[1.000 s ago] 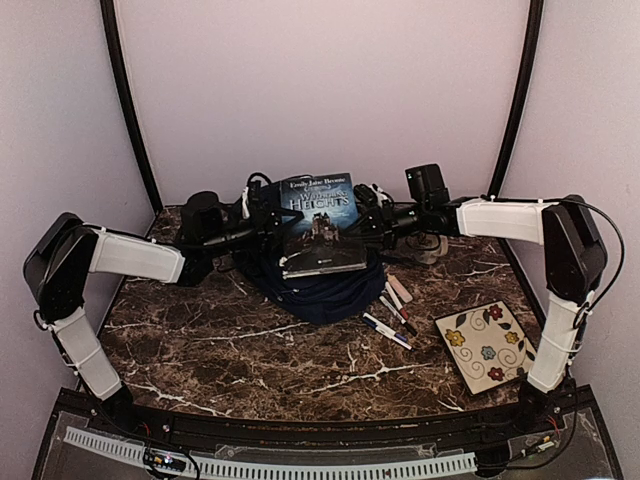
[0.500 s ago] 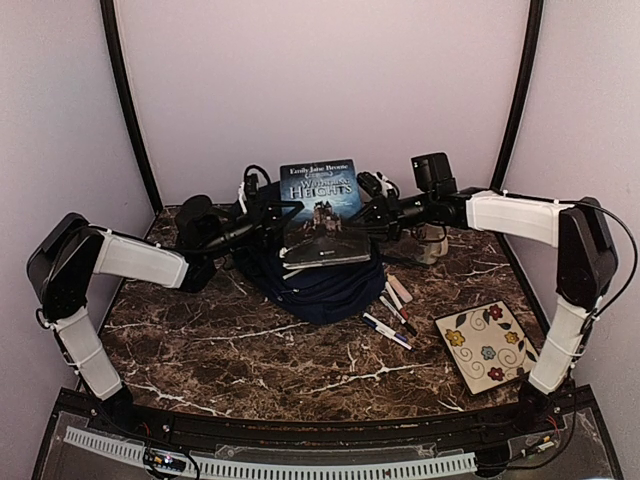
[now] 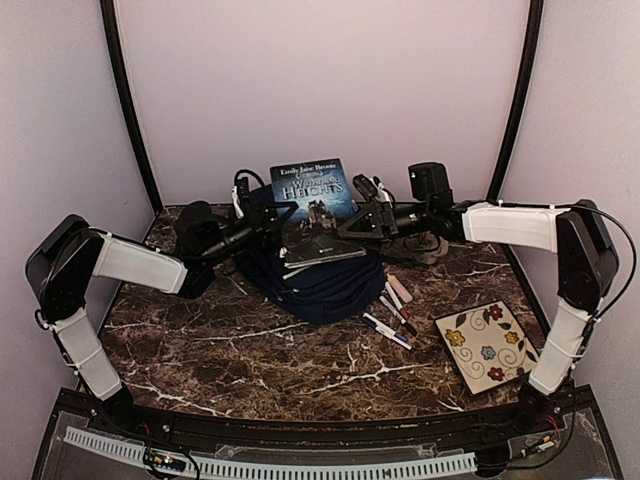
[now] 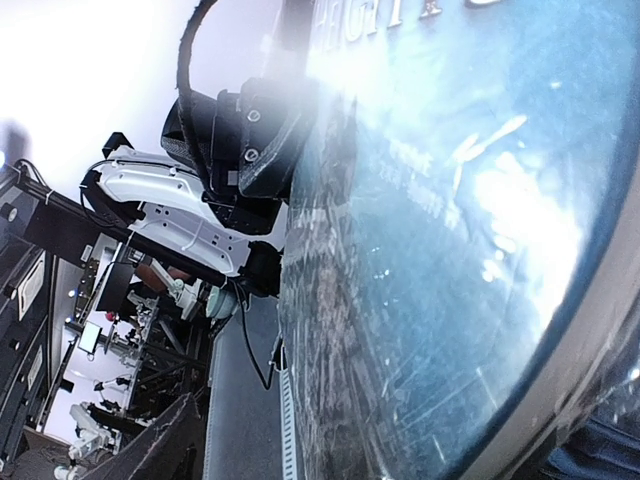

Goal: Pack the student bag
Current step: Pass from the right arm to the left, then pass from the left arm to the right, then pick up the largest pocket of the bag from the student bag.

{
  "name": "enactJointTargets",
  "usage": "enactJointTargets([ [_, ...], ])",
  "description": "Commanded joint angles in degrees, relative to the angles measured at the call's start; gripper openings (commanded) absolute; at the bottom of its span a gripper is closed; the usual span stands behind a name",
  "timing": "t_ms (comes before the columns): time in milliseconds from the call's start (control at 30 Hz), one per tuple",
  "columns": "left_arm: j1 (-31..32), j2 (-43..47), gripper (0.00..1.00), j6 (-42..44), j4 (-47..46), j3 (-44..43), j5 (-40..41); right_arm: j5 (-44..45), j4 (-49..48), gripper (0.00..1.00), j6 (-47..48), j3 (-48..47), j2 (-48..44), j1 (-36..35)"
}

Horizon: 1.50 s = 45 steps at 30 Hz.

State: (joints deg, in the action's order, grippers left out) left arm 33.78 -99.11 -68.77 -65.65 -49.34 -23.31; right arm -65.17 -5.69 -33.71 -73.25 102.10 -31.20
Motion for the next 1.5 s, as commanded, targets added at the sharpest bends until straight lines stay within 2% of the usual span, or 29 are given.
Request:
enactJointTargets([
  [0,0.61,4.77,0.00,-0.46,-10.20,-0.15,0.72,-1.99,-5.12,0.71,0.71,0.46,-1.88,-0.29],
  [67,0.66,4.67,0.00,-0.56,-10.12,-0.23,0.56,-2.51,-7.38,0.65,-1.22,0.92,-1.78,-0.09],
  [200,0.76,4.19,0.00,-0.56,-9.53,-0.32,0.06,-3.58,-15.88,0.43,-9.26,2.75,-1.39,0.81],
  [233,0.76,4.11,0.00,-0.37,-9.20,-0.32,-0.05,-3.63,-18.28,0.35,-10.96,3.15,-1.32,1.22],
  [300,0.76,4.08,0.02,0.38,-8.22,-0.31,-0.43,-3.72,-19.50,0.25,-12.28,3.45,-1.36,1.83],
  [333,0.76,4.09,0.07,0.90,-7.30,-0.35,-0.69,-3.74,-19.46,0.22,-12.33,3.47,-1.54,2.18],
  [400,0.76,4.09,0.27,2.61,-4.29,-0.67,-1.22,-3.59,-18.78,0.16,-11.69,3.47,-2.16,2.92],
  [467,0.77,4.63,0.41,5.45,1.13,-1.39,-1.58,-2.75,-13.19,0.11,-7.25,2.26,-3.61,3.95],
  [533,0.82,5.34,0.50,9.39,8.69,-2.71,-1.85,-1.20,-4.44,0.10,-0.18,-0.05,-5.31,5.24],
  [600,0.97,5.94,0.54,15.00,18.21,-4.93,-1.54,2.04,4.20,0.07,7.06,-2.53,-7.24,6.93],
  [667,1.11,6.50,0.54,20.43,26.44,-7.41,-0.41,4.97,11.69,0.05,13.69,-4.61,-9.26,9.61],
  [800,4.05,5.34,0.54,33.30,43.90,-15.28,3.43,8.33,18.37,0.02,20.23,-4.92,-13.49,15.48],
  [933,8.78,-0.50,0.51,48.94,63.85,-27.53,10.51,11.03,25.22,0.00,26.79,-4.97,-16.66,20.60],
  [1000,11.21,-3.94,0.48,55.54,70.82,-33.31,13.26,11.86,28.47,0.00,29.71,-5.10,-18.01,22.56],
  [1100,13.81,-8.73,0.41,60.53,77.00,-39.75,14.51,12.99,31.04,0.00,32.16,-3.95,-20.65,24.76],
  [1300,16.51,-18.02,0.46,64.85,84.29,-49.67,16.91,13.70,33.93,0.00,34.14,-1.39,-23.82,28.17],
  [1467,16.67,-24.94,0.45,66.39,88.38,-55.94,18.59,13.80,33.35,0.00,33.86,0.18,-25.21,28.99],
])
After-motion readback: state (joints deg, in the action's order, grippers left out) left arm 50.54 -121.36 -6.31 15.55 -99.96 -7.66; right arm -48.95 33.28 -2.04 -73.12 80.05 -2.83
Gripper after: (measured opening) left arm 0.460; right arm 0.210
